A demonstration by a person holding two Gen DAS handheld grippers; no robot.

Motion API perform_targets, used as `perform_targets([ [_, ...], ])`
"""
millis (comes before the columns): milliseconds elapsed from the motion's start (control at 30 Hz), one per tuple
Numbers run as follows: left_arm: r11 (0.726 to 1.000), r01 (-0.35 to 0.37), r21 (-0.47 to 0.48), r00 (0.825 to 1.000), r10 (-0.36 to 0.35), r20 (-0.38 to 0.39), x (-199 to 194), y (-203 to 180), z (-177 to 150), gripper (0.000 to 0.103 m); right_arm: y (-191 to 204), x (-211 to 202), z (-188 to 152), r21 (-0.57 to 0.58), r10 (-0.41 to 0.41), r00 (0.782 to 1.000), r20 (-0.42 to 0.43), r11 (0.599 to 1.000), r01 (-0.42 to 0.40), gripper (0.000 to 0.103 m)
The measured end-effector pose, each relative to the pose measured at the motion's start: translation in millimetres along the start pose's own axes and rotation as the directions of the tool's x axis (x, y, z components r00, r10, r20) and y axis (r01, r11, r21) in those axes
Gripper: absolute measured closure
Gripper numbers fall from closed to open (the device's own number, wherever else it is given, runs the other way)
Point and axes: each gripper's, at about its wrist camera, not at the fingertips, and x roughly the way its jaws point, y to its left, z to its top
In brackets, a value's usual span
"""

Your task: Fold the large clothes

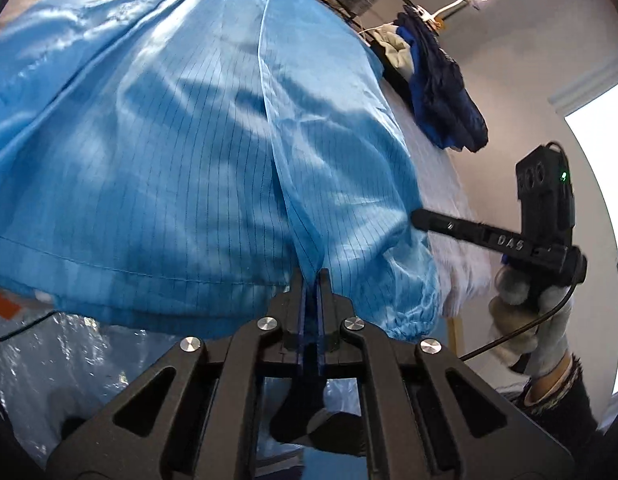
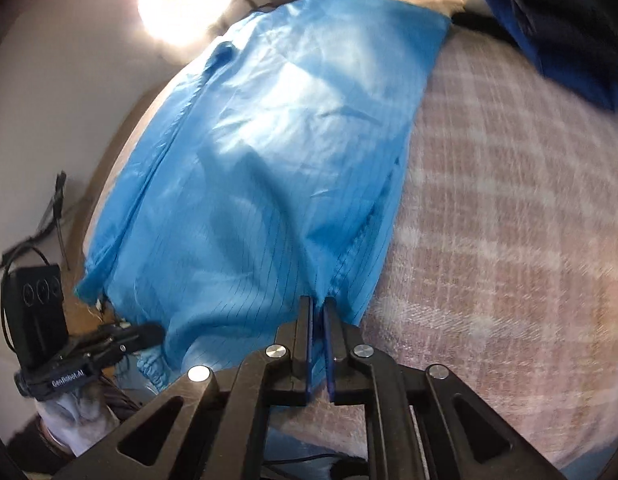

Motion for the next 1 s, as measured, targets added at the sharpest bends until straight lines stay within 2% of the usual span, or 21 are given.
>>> perform_targets([
  [33, 1.000, -0.006, 0.014, 1.000, 0.006, 0.003, -4, 0, -1, 0.102, 2, -5, 1, -0.010, -0.003, 1.000, 0.009, 1.000, 0.003, 0.091],
  [67, 1.000, -0.018, 0.025, 1.000, 0.017, 0.009, -9, -2, -1, 0.102, 3, -11, 2, -0.016, -0.009, 1.000, 0.030, 1.000, 0.009, 0.081],
  [100, 0.999, -0.026, 0.029, 1.000, 0.026, 0.008, -12, -3, -1, 0.096, 5, -17, 2, -0.023, -0.021, 0.998, 0.052, 0.999, 0.022, 0.076],
  [133, 0.999, -0.021, 0.031, 1.000, 0.020, 0.012, -17, -3, -2, 0.087, 8, -23, 3, -0.037, -0.033, 0.997, 0.075, 0.999, 0.036, 0.076],
  [167, 0.999, -0.013, 0.036, 1.000, 0.012, 0.024, -22, -5, -2, 0.084, 11, -28, 3, -0.056, -0.029, 0.995, 0.096, 0.998, 0.035, 0.076],
  [333, 0.991, -0.022, 0.131, 0.994, 0.009, 0.106, -40, -33, -5, 0.083, 24, -30, 3, -0.085, -0.026, 0.988, 0.155, 0.996, 0.040, 0.076],
  [567, 0.975, -0.008, 0.222, 0.999, -0.002, 0.045, 0, -64, -2, 0.083, 14, 9, -2, -0.026, -0.043, 0.997, 0.062, 0.999, 0.045, 0.081],
  [633, 0.972, -0.019, 0.233, 0.999, 0.010, 0.040, 12, -67, -1, 0.083, 10, 12, -5, -0.031, -0.052, 0.997, 0.063, 0.998, 0.054, 0.085],
  [767, 0.977, -0.011, 0.211, 1.000, 0.009, 0.010, 37, -63, 2, 0.083, 9, 8, -8, -0.039, -0.053, 0.996, 0.067, 0.998, 0.056, 0.085],
  [867, 0.981, -0.017, 0.196, 1.000, 0.016, 0.003, 47, -58, 0, 0.083, 3, -9, -9, -0.028, -0.032, 0.994, 0.105, 0.999, 0.035, 0.082],
  [1000, 0.977, -0.028, 0.210, 1.000, 0.026, 0.008, 44, -62, 0, 0.083, -9, -46, -16, -0.019, -0.001, 0.976, 0.216, 1.000, 0.006, 0.070],
])
